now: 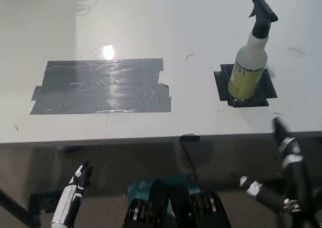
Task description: A spray bottle is kept on the black marked spot on the table infront of the robot and the robot extends its right arm to pick it up and hands it to a person
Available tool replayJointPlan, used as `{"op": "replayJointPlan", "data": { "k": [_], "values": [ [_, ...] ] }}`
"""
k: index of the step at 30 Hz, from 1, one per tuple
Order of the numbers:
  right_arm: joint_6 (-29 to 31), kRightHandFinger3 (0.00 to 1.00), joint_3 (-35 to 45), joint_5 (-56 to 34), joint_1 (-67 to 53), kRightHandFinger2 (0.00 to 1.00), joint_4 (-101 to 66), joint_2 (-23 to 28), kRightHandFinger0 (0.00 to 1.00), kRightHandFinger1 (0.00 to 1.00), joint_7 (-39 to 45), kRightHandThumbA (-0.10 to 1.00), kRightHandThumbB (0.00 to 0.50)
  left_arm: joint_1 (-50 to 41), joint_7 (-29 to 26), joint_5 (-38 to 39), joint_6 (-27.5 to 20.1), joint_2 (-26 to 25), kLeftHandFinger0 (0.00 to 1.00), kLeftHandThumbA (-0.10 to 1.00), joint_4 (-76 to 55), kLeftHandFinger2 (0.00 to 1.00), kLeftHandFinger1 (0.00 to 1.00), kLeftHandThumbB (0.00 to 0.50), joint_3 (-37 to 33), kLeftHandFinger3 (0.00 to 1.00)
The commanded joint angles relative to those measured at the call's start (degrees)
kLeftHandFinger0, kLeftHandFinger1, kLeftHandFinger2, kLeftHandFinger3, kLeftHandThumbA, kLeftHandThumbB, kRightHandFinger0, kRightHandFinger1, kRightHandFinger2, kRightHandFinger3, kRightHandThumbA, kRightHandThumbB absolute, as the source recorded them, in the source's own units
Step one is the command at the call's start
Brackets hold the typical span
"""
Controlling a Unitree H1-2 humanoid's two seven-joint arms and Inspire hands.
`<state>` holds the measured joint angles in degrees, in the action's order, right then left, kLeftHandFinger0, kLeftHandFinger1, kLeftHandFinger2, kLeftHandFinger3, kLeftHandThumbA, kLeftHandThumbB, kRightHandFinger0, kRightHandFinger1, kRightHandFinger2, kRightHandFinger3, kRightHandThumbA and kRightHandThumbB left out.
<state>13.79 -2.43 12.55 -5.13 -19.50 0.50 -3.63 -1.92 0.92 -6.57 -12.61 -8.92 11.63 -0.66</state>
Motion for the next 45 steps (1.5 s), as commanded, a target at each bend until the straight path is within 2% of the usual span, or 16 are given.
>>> {"op": "replayJointPlan", "data": {
  "k": [1, 4, 12, 16, 20, 23, 25, 27, 31, 32, 40, 41, 45],
  "values": [
    [2.62, 1.00, 2.98, 4.21, 5.59, 1.00, -5.12, -1.01, 1.00, 1.00, -3.59, 1.00, 0.328, 0.48, -0.67, -0.62, -3.01, -0.13, 1.00, 1.00, -0.37, 1.00, 1.00, 0.500, -0.01, 1.00],
    [0.79, 1.00, 4.06, 1.58, 8.01, 1.00, -4.19, -0.65, 1.00, 1.00, -2.96, 1.00, 0.334, 0.38, -0.75, -1.01, -2.66, -0.10, 1.00, 1.00, -0.43, 1.00, 1.00, 0.500, -0.11, 1.00],
    [-7.24, 1.00, 8.55, -3.99, 17.89, 1.00, 4.90, 0.36, 1.00, 1.00, -2.15, 1.00, 0.297, 0.36, -0.72, -1.14, -2.59, 0.18, 1.00, 1.00, -0.81, 1.00, 1.00, 0.500, -0.04, 1.00],
    [-7.91, 1.00, 10.33, -6.56, 22.24, 1.00, 11.25, 0.35, 1.00, 1.00, -2.31, 0.92, 0.262, 0.52, -0.70, -0.99, -2.83, 0.03, 1.00, 1.00, -0.57, 1.00, 1.00, 0.500, 0.16, 1.00],
    [-7.78, 1.00, 11.70, -7.75, 25.84, 1.00, 18.39, 1.13, 1.00, 1.00, -2.28, 0.90, 0.229, 0.43, -0.72, -1.29, -2.99, 0.04, 1.00, 1.00, -0.56, 1.00, 1.00, 0.500, 0.05, 1.00],
    [-7.43, 1.00, 12.40, -8.24, 29.25, 1.00, 24.58, 1.85, 1.00, 1.00, -2.65, 0.91, 0.243, 0.60, -0.51, -0.91, -2.81, 0.09, 1.00, 1.00, -0.65, 1.00, 1.00, 0.500, 0.16, 1.00],
    [-7.67, 1.00, 12.24, -7.50, 31.39, 1.00, 28.15, 2.54, 1.00, 1.00, -2.81, 0.96, 0.292, 0.85, -0.61, -1.08, -2.93, 0.09, 1.00, 1.00, -0.27, 1.00, 1.00, 0.500, 0.14, 1.00],
    [-7.94, 1.00, 11.89, -6.93, 32.98, 1.00, 30.71, 2.72, 1.00, 1.00, -2.98, 0.99, 0.307, 0.85, -0.66, -1.31, -2.90, 0.08, 1.00, 1.00, -0.28, 1.00, 1.00, 0.500, 0.07, 1.00],
    [-7.82, 1.00, 10.39, -5.82, 36.61, 1.00, 35.99, 2.71, 1.00, 1.00, -3.15, 0.98, 0.246, 1.01, -0.79, -1.34, -2.91, 0.15, 1.00, 1.00, -0.33, 1.00, 1.00, 0.500, 0.20, 1.00],
    [-7.34, 1.00, 10.13, -6.13, 37.70, 1.00, 37.91, 2.63, 1.00, 1.00, -2.94, 0.98, 0.246, 0.99, -0.77, -1.42, -2.96, 0.10, 1.00, 1.00, -0.41, 1.00, 1.00, 0.500, 0.17, 1.00],
    [-5.45, 1.00, 8.38, -3.98, 41.83, 1.00, 46.10, 3.12, 1.00, 1.00, -4.73, 0.95, 0.311, 1.42, -0.55, -1.40, -2.52, 0.07, 1.00, 1.00, -0.48, 1.00, 1.00, 0.500, 0.11, 1.00],
    [-5.35, 1.00, 7.95, -3.53, 42.20, 1.00, 46.79, 3.33, 1.00, 1.00, -4.76, 0.98, 0.345, 1.50, -0.51, -1.36, -2.63, 0.02, 1.00, 1.00, -0.39, 1.00, 1.00, 0.500, 0.12, 1.00],
    [-4.52, 1.00, 6.61, -2.82, 43.49, 1.00, 49.54, 3.93, 1.00, 1.00, -4.98, 0.98, 0.396, 1.40, -0.45, -1.20, -2.36, 0.04, 1.00, 1.00, -0.72, 1.00, 1.00, 0.500, 0.21, 1.00]
  ]
}}
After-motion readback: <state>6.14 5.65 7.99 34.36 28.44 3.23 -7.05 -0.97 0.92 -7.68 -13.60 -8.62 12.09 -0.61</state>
